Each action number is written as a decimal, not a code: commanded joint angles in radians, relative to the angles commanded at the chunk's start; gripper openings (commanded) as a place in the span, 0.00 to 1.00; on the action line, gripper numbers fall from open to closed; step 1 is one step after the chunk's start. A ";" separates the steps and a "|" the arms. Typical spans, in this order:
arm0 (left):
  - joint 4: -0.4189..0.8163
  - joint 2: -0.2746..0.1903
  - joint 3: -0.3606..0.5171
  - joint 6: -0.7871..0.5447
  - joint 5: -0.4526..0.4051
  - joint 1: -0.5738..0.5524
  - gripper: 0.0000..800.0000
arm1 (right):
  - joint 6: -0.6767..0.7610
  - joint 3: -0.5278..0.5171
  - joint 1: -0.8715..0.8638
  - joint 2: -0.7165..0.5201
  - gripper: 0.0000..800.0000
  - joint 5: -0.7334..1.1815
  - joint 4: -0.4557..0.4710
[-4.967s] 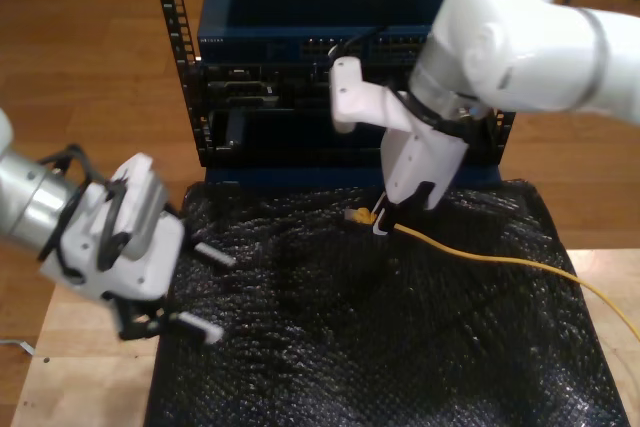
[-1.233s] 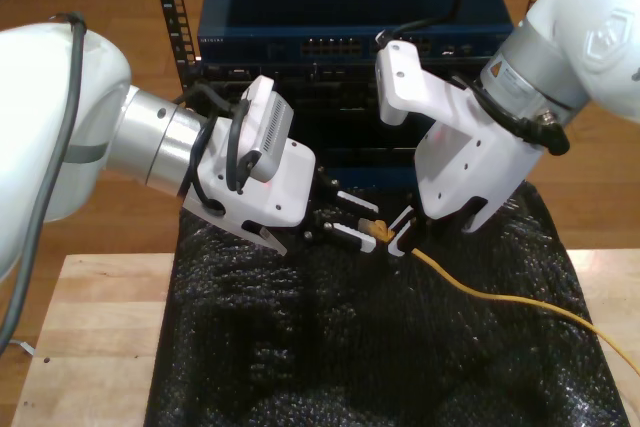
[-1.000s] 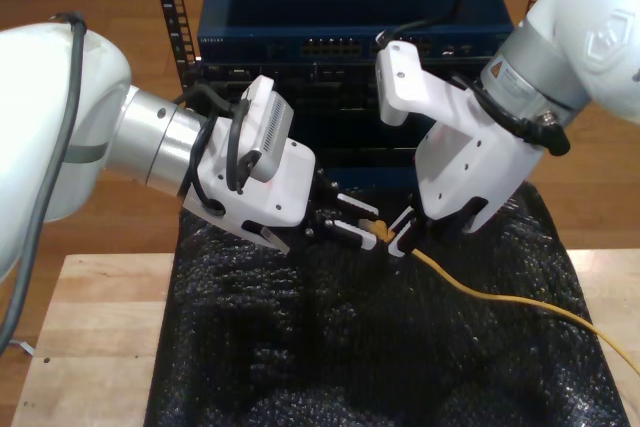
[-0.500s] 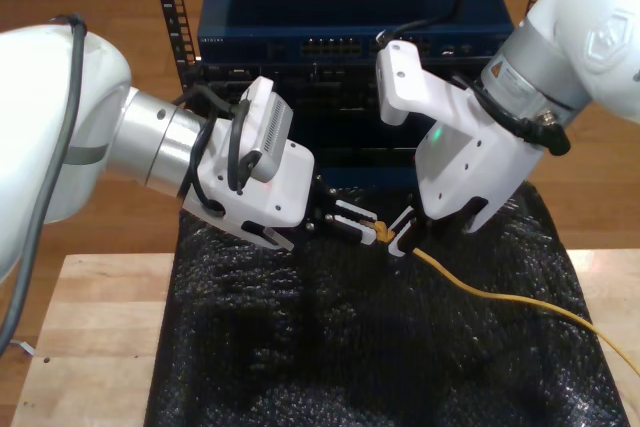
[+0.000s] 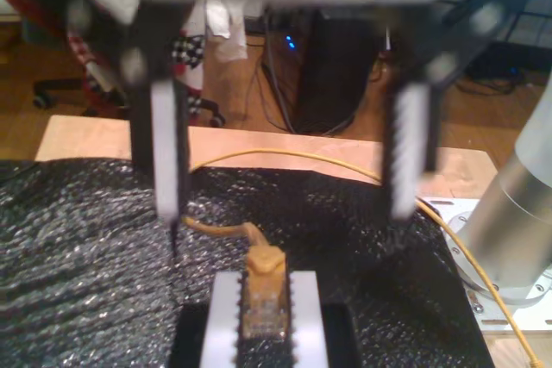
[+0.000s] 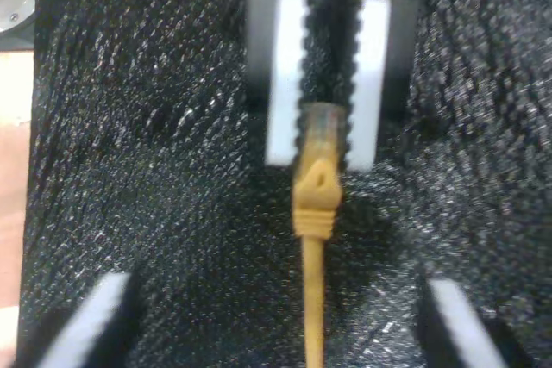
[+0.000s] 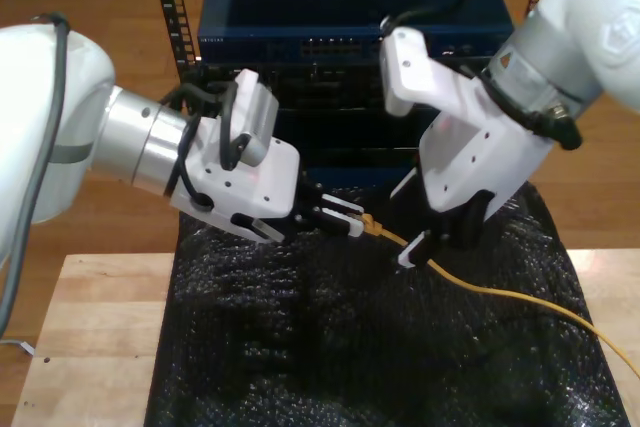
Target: Grab the cable and plug it in
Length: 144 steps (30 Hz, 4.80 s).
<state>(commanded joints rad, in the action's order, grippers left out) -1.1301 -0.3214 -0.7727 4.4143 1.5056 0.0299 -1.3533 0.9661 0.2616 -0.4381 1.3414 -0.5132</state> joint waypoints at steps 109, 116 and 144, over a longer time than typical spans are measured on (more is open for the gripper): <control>-0.299 0.431 -0.137 0.269 0.859 0.308 0.00 | -0.377 -0.256 0.470 -0.296 0.94 -0.835 -0.031; -0.305 0.440 -0.137 0.308 0.879 0.308 0.01 | -0.374 -0.259 0.470 -0.293 0.68 -0.872 -0.031; -0.308 0.453 -0.133 0.368 0.911 0.318 0.02 | -0.370 -0.278 0.473 -0.287 0.45 -0.876 -0.034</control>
<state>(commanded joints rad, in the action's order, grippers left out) -1.4385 0.1312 -0.9062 4.7826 2.4170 0.3475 -1.7231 0.6884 0.7342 -0.7250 0.4653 -0.5470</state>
